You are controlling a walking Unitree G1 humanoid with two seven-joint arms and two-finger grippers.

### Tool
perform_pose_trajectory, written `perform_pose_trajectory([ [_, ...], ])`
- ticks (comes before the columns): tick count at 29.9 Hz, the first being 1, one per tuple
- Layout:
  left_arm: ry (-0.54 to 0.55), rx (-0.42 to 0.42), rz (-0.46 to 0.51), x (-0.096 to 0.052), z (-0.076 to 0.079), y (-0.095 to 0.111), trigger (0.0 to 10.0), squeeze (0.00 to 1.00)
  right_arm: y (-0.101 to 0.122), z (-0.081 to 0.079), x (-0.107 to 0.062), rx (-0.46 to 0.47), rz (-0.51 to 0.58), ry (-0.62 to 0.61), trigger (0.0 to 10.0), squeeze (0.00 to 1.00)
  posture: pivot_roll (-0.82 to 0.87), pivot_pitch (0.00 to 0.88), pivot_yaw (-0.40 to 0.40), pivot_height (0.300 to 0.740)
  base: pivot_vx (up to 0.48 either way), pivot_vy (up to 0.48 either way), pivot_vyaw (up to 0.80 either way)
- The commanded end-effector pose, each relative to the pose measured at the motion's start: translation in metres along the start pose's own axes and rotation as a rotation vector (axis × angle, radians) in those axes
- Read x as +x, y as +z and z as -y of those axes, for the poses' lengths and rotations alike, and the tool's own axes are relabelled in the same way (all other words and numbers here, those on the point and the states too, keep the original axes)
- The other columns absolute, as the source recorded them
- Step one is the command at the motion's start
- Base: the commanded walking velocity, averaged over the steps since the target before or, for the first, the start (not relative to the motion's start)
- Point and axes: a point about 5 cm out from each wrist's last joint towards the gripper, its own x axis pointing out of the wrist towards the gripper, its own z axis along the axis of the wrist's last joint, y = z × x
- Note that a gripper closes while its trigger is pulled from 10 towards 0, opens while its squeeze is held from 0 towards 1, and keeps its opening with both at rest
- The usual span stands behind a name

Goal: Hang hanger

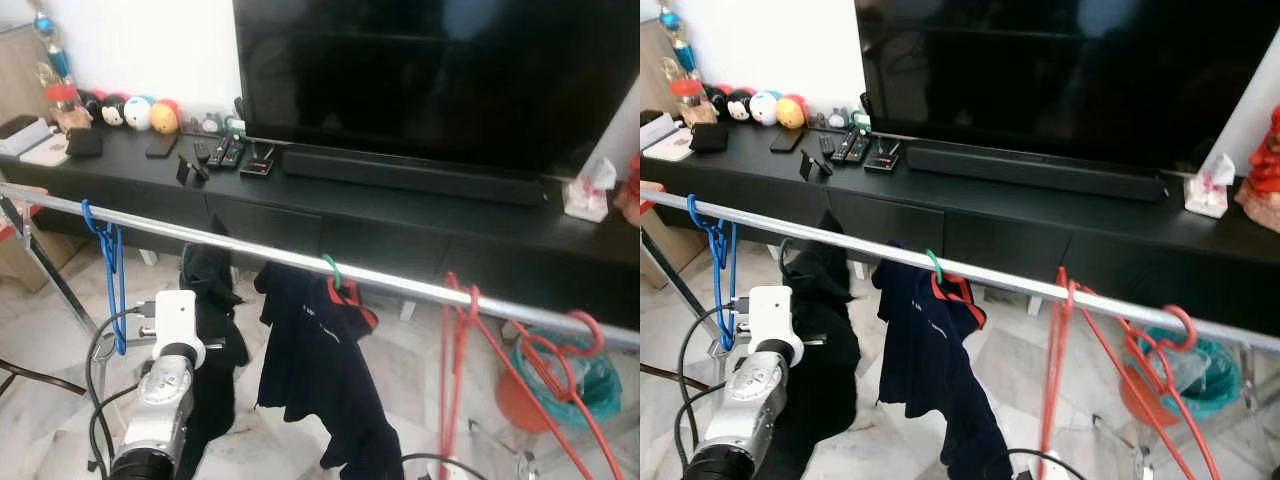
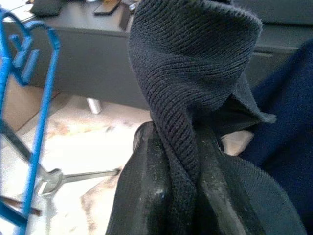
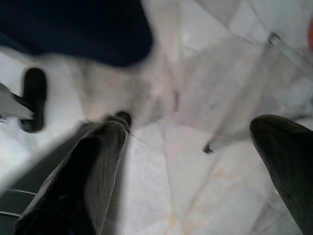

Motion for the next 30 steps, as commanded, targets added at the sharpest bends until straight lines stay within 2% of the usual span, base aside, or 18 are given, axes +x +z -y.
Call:
perform_pose_trajectory([
  [1, -0.010, 0.028, 0.082, 0.003, 0.003, 0.015, 10.0, 0.00, 0.002, 0.001, 0.000, -0.017, 0.003, 0.006, 10.0, 0.00, -0.14, 0.000, -0.049, 0.740, 0.240, 0.000, 0.00],
  [6, -0.015, 0.052, 0.127, -0.001, 0.003, 0.018, 10.0, 0.00, 0.002, 0.000, 0.000, -0.036, 0.003, 0.012, 10.0, 0.00, -0.15, 0.000, -0.048, 0.740, 0.096, 0.000, 0.00],
  [12, -0.002, 0.089, 0.189, -0.014, -0.005, 0.021, 10.0, 0.00, 0.003, 0.001, 0.000, -0.049, 0.003, 0.013, 10.0, 0.00, -0.14, 0.000, -0.048, 0.740, 0.000, 0.000, 0.00],
  [13, -0.030, 0.111, 0.203, -0.020, -0.004, 0.019, 10.0, 0.00, 0.003, 0.001, 0.000, -0.052, 0.003, 0.013, 10.0, 0.00, -0.14, 0.000, -0.048, 0.740, 0.000, 0.000, 0.00],
  [15, -0.043, 0.111, 0.207, -0.023, -0.004, 0.018, 10.0, 0.00, 0.003, 0.001, 0.000, -0.055, 0.003, 0.015, 10.0, 0.00, -0.14, 0.000, -0.048, 0.740, 0.000, 0.000, 0.00],
  [20, -0.193, 0.138, 0.202, -0.034, 0.003, 0.012, 10.0, 0.00, 0.003, 0.001, 0.000, -0.087, 0.004, 0.023, 10.0, 0.00, -0.14, 0.000, -0.051, 0.740, 0.000, 0.000, 0.00],
  [24, -0.275, 0.139, 0.179, -0.032, 0.003, 0.011, 10.0, 0.00, 0.004, 0.001, 0.000, -0.103, 0.004, 0.026, 10.0, 0.00, -0.14, 0.000, -0.052, 0.740, 0.000, 0.000, 0.00],
  [26, -0.317, 0.162, 0.164, -0.027, 0.004, 0.013, 10.0, 0.00, 0.004, 0.001, 0.000, -0.107, 0.005, 0.027, 10.0, 0.00, -0.14, 0.000, -0.049, 0.740, 0.000, 0.000, 0.00],
  [30, -0.335, 0.179, 0.172, -0.017, 0.006, 0.020, 10.0, 0.00, 0.004, 0.000, 0.000, -0.130, 0.007, 0.032, 10.0, 0.00, -0.15, 0.000, -0.041, 0.740, 0.000, 0.000, 0.00],
])
